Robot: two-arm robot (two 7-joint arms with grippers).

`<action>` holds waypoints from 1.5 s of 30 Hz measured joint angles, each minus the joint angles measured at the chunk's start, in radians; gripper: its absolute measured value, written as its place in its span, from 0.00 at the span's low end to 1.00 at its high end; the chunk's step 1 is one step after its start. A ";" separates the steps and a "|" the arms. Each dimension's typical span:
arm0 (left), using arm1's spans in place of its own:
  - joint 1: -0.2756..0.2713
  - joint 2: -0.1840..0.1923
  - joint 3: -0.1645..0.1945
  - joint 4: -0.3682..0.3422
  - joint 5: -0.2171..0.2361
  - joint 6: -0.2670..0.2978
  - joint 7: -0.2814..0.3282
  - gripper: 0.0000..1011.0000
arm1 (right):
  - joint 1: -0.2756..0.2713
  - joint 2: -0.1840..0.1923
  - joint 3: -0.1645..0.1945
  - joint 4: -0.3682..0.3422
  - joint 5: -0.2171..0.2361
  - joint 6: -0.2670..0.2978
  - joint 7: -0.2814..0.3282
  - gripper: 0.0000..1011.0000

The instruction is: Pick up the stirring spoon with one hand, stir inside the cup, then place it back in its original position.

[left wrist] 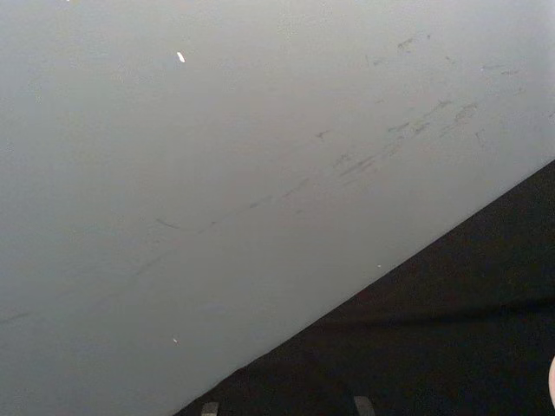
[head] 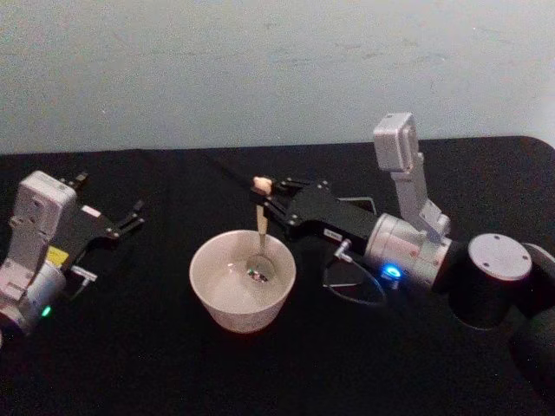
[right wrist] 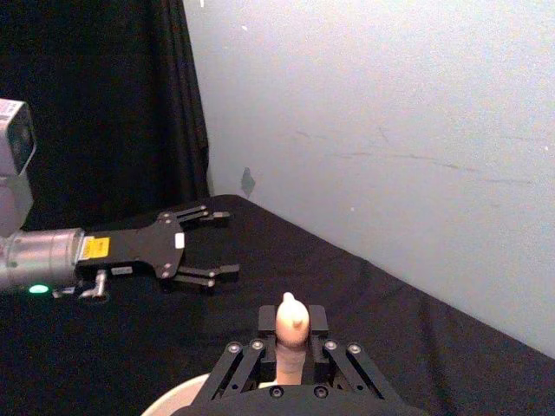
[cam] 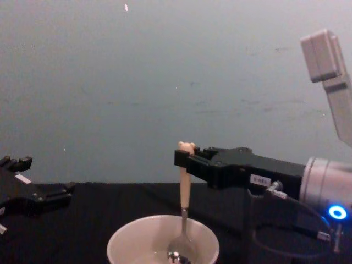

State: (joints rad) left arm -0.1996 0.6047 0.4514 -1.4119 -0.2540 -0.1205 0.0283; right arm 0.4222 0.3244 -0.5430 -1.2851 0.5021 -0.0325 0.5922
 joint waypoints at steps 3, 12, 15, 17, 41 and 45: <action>0.000 0.000 0.000 0.000 0.000 0.000 0.000 0.99 | -0.022 0.018 0.005 -0.033 0.009 0.009 0.006 0.21; 0.000 0.000 0.000 0.000 0.000 0.000 0.000 0.99 | -0.068 0.056 -0.003 -0.105 0.034 0.033 0.028 0.21; 0.000 0.000 0.000 0.000 0.000 0.000 0.000 0.99 | -0.076 0.061 -0.012 -0.116 0.039 0.037 0.032 0.21; 0.000 0.000 0.000 0.000 0.000 0.000 0.000 0.99 | -0.078 0.061 -0.019 -0.120 0.041 0.038 0.036 0.21; 0.000 0.000 0.000 0.000 0.000 0.000 0.000 0.99 | 0.028 -0.030 -0.097 0.006 -0.012 0.003 0.052 0.21; 0.000 0.000 0.000 0.000 0.000 0.000 0.000 0.99 | 0.047 -0.046 -0.089 0.040 -0.022 -0.004 0.036 0.21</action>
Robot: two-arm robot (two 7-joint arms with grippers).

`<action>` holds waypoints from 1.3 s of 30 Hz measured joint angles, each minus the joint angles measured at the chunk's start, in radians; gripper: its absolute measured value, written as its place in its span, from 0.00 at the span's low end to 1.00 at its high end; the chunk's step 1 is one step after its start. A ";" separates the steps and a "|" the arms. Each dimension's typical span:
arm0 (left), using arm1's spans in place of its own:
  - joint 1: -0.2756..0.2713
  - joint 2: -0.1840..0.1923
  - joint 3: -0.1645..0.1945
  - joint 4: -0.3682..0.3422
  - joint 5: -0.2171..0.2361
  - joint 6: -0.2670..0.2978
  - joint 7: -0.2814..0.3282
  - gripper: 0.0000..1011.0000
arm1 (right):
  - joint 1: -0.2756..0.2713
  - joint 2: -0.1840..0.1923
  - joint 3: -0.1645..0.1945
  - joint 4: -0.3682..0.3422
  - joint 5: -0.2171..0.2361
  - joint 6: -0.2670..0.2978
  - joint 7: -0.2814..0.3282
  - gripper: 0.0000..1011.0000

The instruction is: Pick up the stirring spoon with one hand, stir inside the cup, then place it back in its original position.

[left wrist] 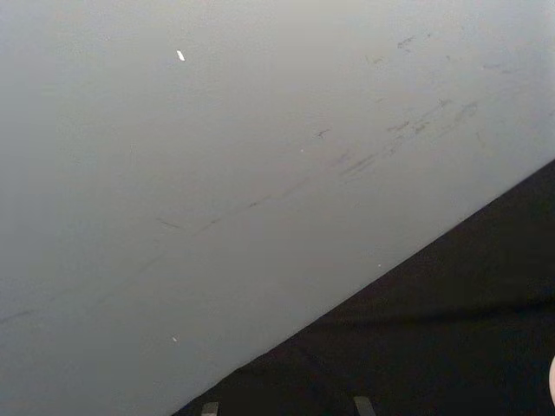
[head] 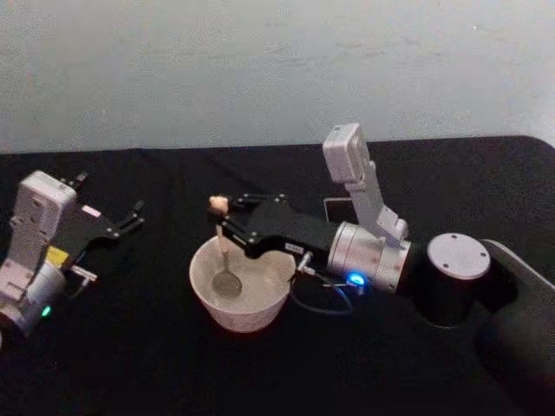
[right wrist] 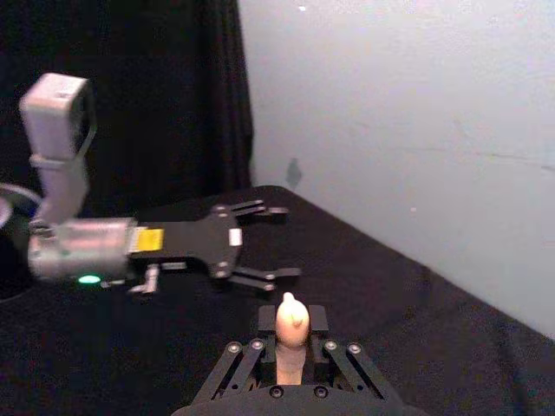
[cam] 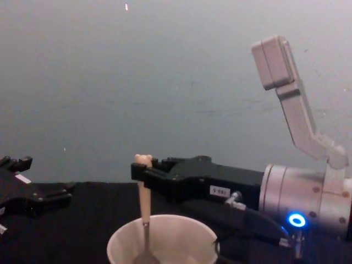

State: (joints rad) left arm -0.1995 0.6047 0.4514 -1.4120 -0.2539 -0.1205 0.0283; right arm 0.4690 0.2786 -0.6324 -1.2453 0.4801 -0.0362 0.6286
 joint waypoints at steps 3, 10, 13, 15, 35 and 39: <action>0.000 0.000 0.000 0.000 0.000 0.000 0.000 0.99 | 0.012 -0.009 0.011 0.024 -0.005 -0.005 -0.011 0.21; 0.000 0.000 0.000 0.000 0.000 0.000 0.000 0.99 | 0.024 -0.016 0.042 0.058 -0.018 -0.012 -0.038 0.21; 0.000 0.000 0.000 0.000 0.000 0.000 0.000 0.99 | 0.014 -0.008 0.056 0.051 -0.018 -0.008 -0.043 0.21; 0.000 0.000 0.000 0.000 0.000 0.000 0.000 0.99 | 0.006 -0.001 0.062 0.040 -0.017 -0.004 -0.045 0.21; 0.000 0.000 0.000 0.000 0.000 0.000 0.000 0.99 | -0.104 0.081 0.078 -0.137 0.040 0.059 -0.028 0.21; 0.000 0.000 0.000 0.000 0.000 0.000 0.000 0.99 | -0.104 0.076 0.072 -0.139 0.047 0.061 -0.029 0.21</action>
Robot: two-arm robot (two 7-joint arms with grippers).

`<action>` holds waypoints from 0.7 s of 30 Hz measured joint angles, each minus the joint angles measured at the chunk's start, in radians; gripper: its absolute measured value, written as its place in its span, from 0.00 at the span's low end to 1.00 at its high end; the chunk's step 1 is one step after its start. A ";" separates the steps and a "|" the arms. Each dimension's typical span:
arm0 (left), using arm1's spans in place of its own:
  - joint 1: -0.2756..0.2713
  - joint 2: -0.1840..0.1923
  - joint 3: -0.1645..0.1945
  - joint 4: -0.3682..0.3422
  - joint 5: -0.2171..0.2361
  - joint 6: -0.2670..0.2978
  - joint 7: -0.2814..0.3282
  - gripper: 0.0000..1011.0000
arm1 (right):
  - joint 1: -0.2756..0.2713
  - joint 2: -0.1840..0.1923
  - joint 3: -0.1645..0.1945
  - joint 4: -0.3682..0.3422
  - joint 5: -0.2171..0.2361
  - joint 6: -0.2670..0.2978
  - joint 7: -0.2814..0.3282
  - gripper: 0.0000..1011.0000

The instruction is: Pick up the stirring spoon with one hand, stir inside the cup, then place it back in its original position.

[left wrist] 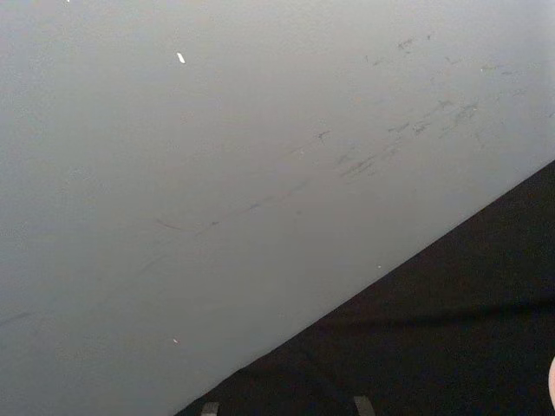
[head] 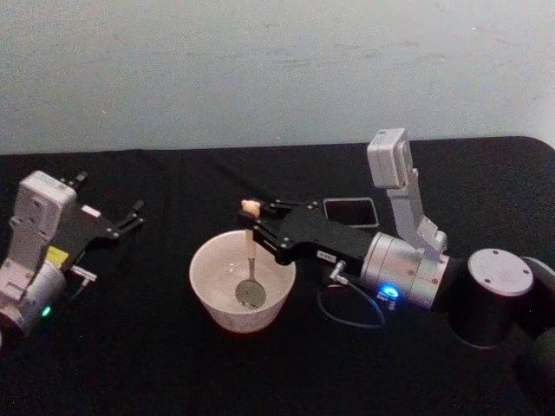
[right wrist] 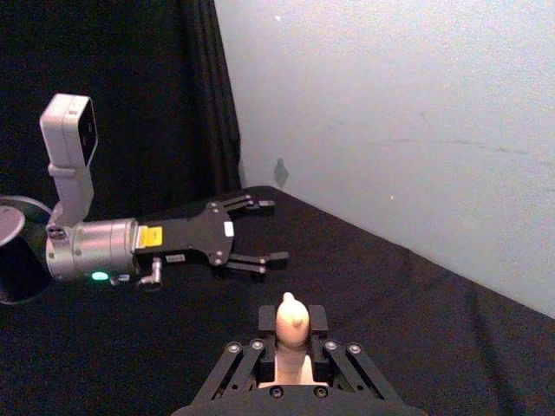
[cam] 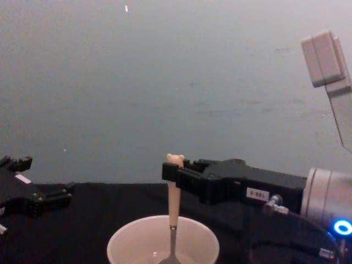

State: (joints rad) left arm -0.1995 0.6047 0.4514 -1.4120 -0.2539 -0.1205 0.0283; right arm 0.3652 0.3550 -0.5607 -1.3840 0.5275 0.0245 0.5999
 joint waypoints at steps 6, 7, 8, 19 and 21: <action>0.000 0.000 0.000 0.000 0.000 0.000 0.000 0.99 | 0.012 -0.017 -0.007 0.009 0.010 -0.002 -0.002 0.21; 0.000 0.000 0.000 0.000 0.000 0.000 0.000 0.99 | 0.015 -0.020 -0.008 0.012 0.010 -0.004 -0.003 0.21; 0.000 0.000 0.000 0.000 0.000 0.000 0.000 0.99 | 0.017 -0.022 -0.009 0.015 0.010 -0.005 -0.003 0.21; 0.000 0.000 0.000 0.000 0.000 0.000 0.000 0.99 | 0.042 -0.042 -0.002 0.042 0.018 -0.016 -0.020 0.21; 0.000 0.000 0.000 0.000 0.000 0.000 0.000 0.99 | 0.043 -0.042 0.000 0.044 0.019 -0.016 -0.022 0.21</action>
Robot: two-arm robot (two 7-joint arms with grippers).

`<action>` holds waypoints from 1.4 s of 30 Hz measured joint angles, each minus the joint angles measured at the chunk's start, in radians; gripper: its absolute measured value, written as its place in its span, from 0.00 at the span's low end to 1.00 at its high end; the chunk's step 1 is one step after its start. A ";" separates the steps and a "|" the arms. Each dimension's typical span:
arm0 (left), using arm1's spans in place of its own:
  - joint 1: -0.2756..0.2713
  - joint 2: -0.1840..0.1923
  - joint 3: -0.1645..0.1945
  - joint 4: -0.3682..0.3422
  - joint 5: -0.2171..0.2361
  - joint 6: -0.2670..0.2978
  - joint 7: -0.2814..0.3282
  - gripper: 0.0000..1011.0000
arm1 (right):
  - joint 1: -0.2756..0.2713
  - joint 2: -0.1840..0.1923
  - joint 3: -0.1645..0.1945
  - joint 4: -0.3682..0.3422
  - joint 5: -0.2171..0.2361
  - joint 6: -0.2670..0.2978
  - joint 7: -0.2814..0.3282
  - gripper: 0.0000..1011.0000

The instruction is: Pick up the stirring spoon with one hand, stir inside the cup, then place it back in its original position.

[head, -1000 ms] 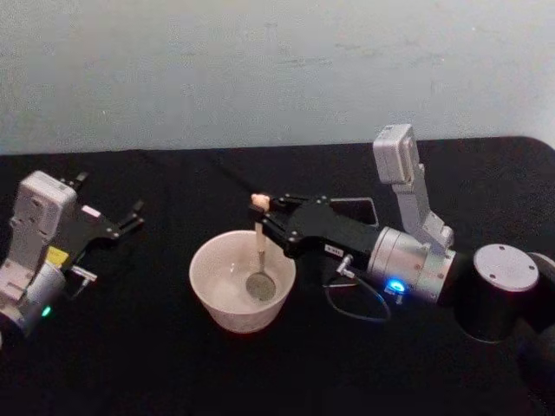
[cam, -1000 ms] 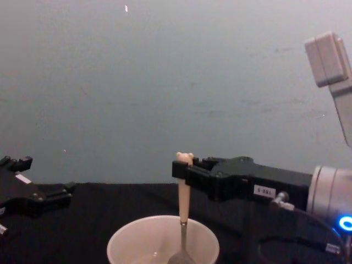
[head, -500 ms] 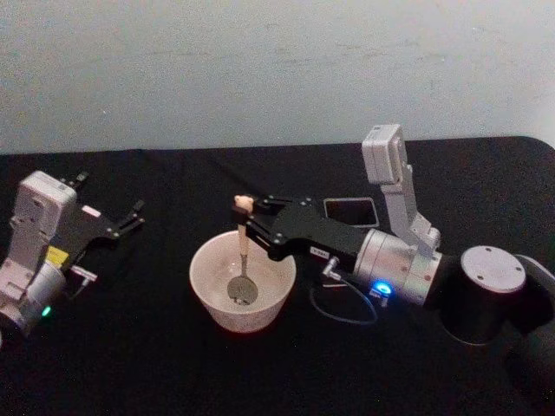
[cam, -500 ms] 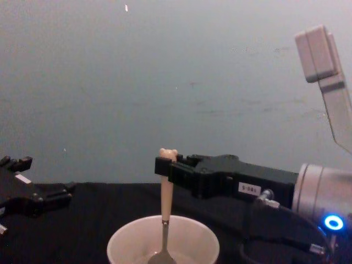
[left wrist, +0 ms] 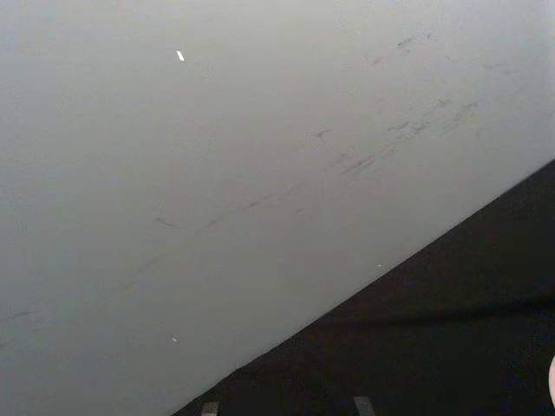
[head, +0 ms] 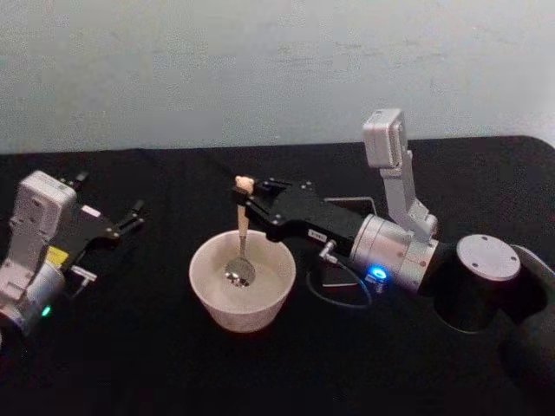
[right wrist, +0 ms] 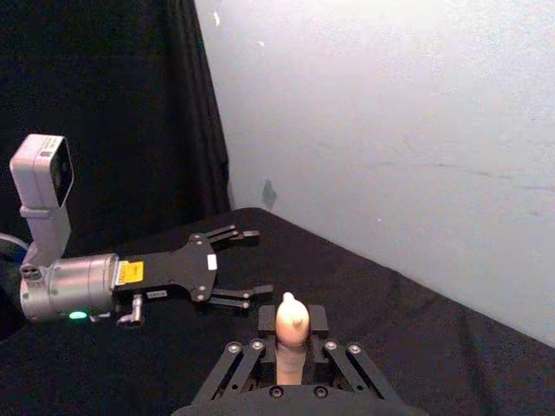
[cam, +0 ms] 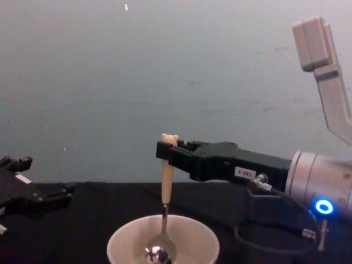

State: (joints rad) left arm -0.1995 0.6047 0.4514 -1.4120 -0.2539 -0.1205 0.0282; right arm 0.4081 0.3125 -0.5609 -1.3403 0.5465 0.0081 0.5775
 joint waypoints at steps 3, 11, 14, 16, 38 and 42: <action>0.000 0.000 0.000 0.000 0.000 0.000 0.000 0.99 | 0.001 0.000 0.004 0.002 0.002 0.000 -0.004 0.21; 0.000 0.000 0.000 0.000 0.000 0.000 0.000 0.99 | -0.003 0.003 0.018 -0.008 0.009 0.002 -0.020 0.21; 0.000 0.000 0.000 0.000 0.000 0.000 0.000 0.99 | -0.006 0.007 0.026 -0.018 0.014 0.004 -0.028 0.21; 0.000 0.000 0.000 0.000 0.000 0.000 0.000 0.99 | -0.008 0.009 0.031 -0.025 0.017 0.007 -0.033 0.21; 0.000 0.000 0.000 0.000 0.000 0.000 0.000 0.99 | -0.054 0.043 0.146 -0.156 0.099 0.038 -0.141 0.21; 0.000 0.000 0.000 0.000 0.000 0.000 0.000 0.99 | -0.066 0.053 0.169 -0.182 0.116 0.039 -0.159 0.21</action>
State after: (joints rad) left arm -0.1995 0.6047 0.4514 -1.4119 -0.2539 -0.1205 0.0283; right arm 0.3421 0.3654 -0.3916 -1.5227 0.6621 0.0470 0.4185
